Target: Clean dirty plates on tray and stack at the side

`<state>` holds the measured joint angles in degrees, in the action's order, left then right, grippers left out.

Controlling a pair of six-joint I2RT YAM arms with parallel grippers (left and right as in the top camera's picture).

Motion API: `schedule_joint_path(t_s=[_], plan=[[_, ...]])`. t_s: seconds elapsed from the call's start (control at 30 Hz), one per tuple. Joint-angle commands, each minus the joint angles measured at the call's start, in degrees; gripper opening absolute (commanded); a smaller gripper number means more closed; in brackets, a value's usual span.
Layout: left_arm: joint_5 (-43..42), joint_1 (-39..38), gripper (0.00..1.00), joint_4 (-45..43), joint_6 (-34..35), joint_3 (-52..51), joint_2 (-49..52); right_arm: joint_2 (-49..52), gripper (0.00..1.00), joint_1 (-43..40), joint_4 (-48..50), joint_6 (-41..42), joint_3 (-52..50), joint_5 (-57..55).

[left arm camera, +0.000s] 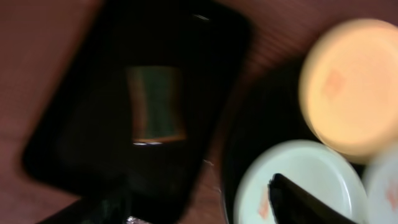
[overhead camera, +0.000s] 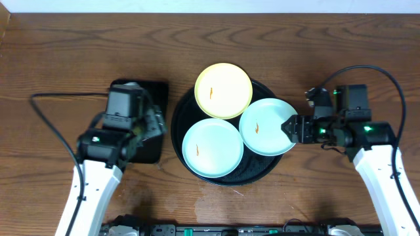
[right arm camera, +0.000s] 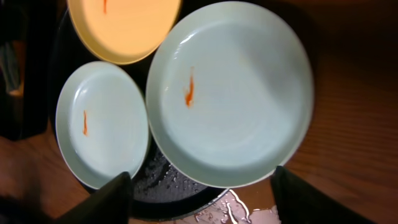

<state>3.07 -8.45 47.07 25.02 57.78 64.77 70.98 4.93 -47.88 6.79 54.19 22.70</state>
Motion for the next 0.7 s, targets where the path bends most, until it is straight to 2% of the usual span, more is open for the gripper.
schedule_joint_path(t_s=[0.0,0.07,0.23,0.37,0.43,0.53,0.67], plan=[[6.0,4.8,0.63,1.4,5.3,1.0,2.6,-0.3,0.63,2.8,1.4,0.0,0.9,-1.9],[6.0,7.1,0.53,1.5,5.4,0.8,5.4,-0.3,0.58,3.7,2.8,0.1,0.9,-1.9],[5.4,9.5,0.44,-0.1,5.4,0.6,16.2,-0.3,0.49,5.3,4.8,0.0,0.9,-1.5],[-0.7,9.5,0.43,-5.3,1.6,0.6,25.0,-0.3,0.49,6.1,4.8,0.0,0.9,-1.5],[-0.8,9.5,0.39,-7.3,1.6,0.6,28.5,-0.3,0.49,6.2,4.8,0.0,0.9,-1.5],[-1.6,9.5,0.22,-9.9,1.6,0.6,33.0,-0.3,0.49,6.2,4.8,0.0,0.9,-1.5],[-1.2,9.5,0.19,-12.7,-0.2,0.6,38.3,-0.3,0.49,6.2,4.8,0.1,0.9,-1.5]])
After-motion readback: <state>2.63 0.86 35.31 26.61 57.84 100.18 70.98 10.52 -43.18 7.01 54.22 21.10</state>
